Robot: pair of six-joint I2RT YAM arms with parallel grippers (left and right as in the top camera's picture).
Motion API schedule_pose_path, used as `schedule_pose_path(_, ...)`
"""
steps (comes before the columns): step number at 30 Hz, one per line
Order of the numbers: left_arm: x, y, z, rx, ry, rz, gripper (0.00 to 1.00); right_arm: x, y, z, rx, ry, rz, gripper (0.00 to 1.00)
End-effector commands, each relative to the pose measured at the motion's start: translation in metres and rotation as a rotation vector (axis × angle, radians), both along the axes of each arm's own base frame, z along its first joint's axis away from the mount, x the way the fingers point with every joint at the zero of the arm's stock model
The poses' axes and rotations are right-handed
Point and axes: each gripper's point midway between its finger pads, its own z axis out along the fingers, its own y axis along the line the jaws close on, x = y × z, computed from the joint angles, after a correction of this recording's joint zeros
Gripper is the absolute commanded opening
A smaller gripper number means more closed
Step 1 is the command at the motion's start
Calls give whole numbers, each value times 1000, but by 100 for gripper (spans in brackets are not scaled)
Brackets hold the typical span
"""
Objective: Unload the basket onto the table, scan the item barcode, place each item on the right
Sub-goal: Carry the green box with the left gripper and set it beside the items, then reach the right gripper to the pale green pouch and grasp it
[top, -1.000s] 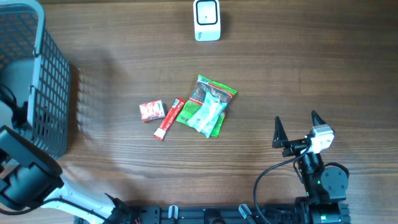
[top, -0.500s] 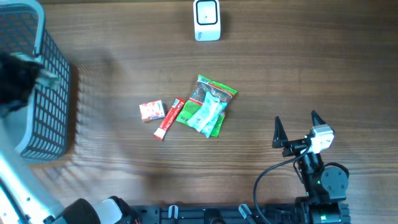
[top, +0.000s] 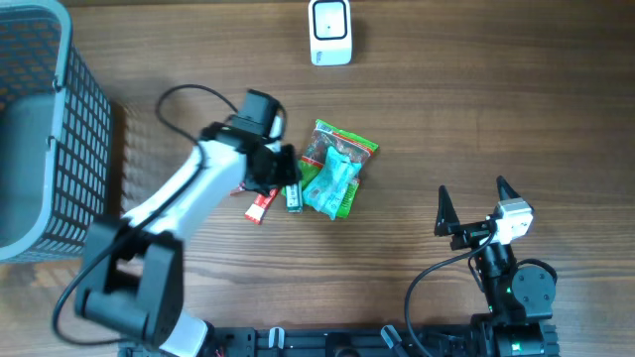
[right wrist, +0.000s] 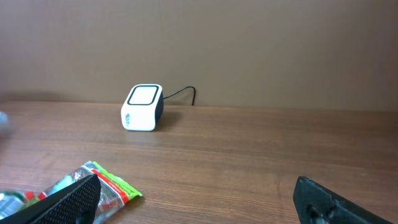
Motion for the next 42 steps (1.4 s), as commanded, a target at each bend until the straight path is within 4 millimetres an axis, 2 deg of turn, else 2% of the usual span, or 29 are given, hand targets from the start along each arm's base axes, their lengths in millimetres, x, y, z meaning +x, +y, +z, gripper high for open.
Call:
schedule_pose_path(1, 1, -1, -18, 72, -5, -8, 100, 0, -2, 2, -8, -13, -8, 100)
schedule_pose_path(2, 7, 3, -12, 83, -26, 5, 100, 0, -2, 2, -8, -13, -8, 100)
schedule_pose_path(4, 21, 17, 16, 88, -71, 51, 100, 0, -2, 2, -8, -13, -8, 100)
schedule_pose_path(6, 33, 28, 62, 60, -141, 95, 100, 0, -2, 2, -9, -13, -8, 100)
schedule_pose_path(7, 35, 29, 82, 46, -178, 103, 100, 0, -2, 2, -8, -12, -8, 100)
schedule_pose_path(8, 33, 31, 112, 19, -252, 109, 100, 0, -2, 2, -8, -12, -8, 99)
schedule_pose_path(11, 26, 37, 142, 14, -338, 112, 100, 0, -2, 2, -8, -13, -8, 100)
schedule_pose_path(14, 11, 56, 132, 112, -282, 132, 100, 0, -2, 2, -8, -12, -8, 100)
schedule_pose_path(16, 7, 59, 129, 131, -264, 133, 100, 0, -3, 2, -9, -12, -16, 100)
schedule_pose_path(18, 6, 59, 129, 132, -261, 133, 100, -2, 10, 4, 13, -14, 61, 100)
schedule_pose_path(20, 6, 59, 129, 132, -261, 133, 100, -4, 15, 5, 124, 6, 92, 100)
schedule_pose_path(22, 6, 59, 129, 132, -261, 133, 100, -4, 18, 4, 351, 62, 109, 99)
schedule_pose_path(25, 7, 60, 129, 132, -261, 134, 100, -7, 29, 0, 347, 123, 165, 100)
schedule_pose_path(26, 6, 60, 129, 132, -261, 134, 100, -8, 30, 4, 346, 145, 171, 100)
schedule_pose_path(27, 6, 60, 129, 132, -261, 134, 100, -9, 33, 15, 324, 149, 184, 100)
schedule_pose_path(29, 7, 60, 129, 132, -261, 134, 100, -11, 36, 57, 252, 189, 200, 100)
schedule_pose_path(30, 7, 60, 129, 132, -261, 134, 100, -9, 36, 79, 209, 267, 194, 99)
schedule_pose_path(31, 6, 60, 129, 132, -261, 134, 100, -6, 36, 92, 180, 349, 189, 100)
schedule_pose_path(33, 6, 60, 129, 132, -261, 134, 100, 4, 36, 112, 148, 567, 179, 100)
schedule_pose_path(35, 6, 60, 129, 132, -261, 134, 100, 27, 41, 129, 165, 664, 190, 100)
schedule_pose_path(36, 6, 60, 129, 132, -261, 134, 100, 37, 51, 136, 212, 690, 233, 100)
schedule_pose_path(37, 6, 60, 129, 132, -261, 134, 100, 38, 72, 142, 283, 725, 360, 99)
schedule_pose_path(38, 6, 60, 129, 132, -261, 134, 100, 37, 100, 147, 324, 734, 563, 68)
schedule_pose_path(39, 7, 60, 129, 132, -261, 134, 100, 41, 108, 139, 349, 780, 587, 45)
schedule_pose_path(41, 6, 60, 129, 132, -261, 134, 100, 51, 117, 95, 287, 929, 505, 43)
schedule_pose_path(42, 6, 60, 129, 132, -261, 134, 100, 50, 124, 78, 247, 983, 488, 47)
